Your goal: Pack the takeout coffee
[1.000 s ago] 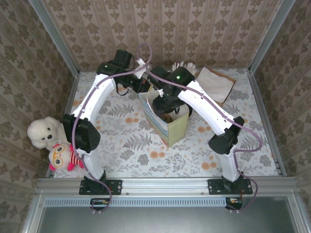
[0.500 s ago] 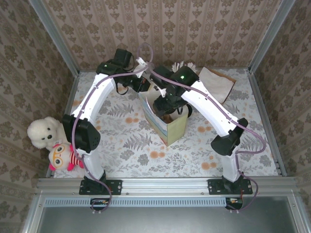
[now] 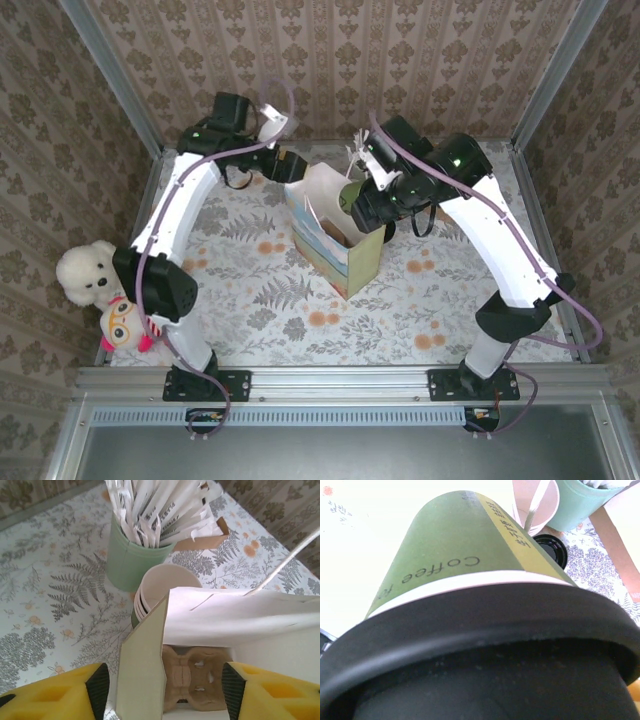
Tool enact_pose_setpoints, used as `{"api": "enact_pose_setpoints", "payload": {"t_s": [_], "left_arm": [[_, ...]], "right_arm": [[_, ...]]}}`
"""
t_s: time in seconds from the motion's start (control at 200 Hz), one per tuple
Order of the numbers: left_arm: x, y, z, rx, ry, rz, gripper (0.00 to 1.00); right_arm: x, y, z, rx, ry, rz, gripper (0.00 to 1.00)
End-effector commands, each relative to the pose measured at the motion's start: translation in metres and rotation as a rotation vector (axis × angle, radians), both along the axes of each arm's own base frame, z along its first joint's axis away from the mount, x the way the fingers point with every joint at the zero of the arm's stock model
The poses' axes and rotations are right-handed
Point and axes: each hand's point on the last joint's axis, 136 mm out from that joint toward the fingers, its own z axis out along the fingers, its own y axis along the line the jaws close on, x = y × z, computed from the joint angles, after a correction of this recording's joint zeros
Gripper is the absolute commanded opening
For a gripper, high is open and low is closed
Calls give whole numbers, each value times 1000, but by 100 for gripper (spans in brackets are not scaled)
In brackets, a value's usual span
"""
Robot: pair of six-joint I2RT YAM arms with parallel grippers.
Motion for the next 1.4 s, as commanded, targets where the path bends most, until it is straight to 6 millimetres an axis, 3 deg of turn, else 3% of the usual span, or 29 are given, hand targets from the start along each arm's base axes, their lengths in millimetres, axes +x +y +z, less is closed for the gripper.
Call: {"api": "enact_pose_setpoints", "payload": {"t_s": [0.0,0.045,0.17,0.28,0.365,0.79,1.165,1.395], "left_arm": [[-32,11,75,-143,-216,-65,90],[-45,11,86,-169,-284,-99,100],[-90,-1,106,-209,-446,-200,100],[-139,-34,89,-130,-667,-383,100],[-163,-49,69,-72,-858,-495,100],[-135,-62,37,74,-910,-481,100],[-145,-72,30,6,-837,-540,99],[-148,-73,29,-2,-807,-550,84]], "right_arm": [[-18,-2,13,53,9,78,60],[-22,0,16,70,14,97,60],[-24,4,18,87,20,113,61],[-22,7,19,110,30,107,61],[-23,11,20,135,44,113,62],[-37,23,31,239,59,163,62],[-37,36,38,329,50,183,62],[-33,46,40,366,49,204,63]]}}
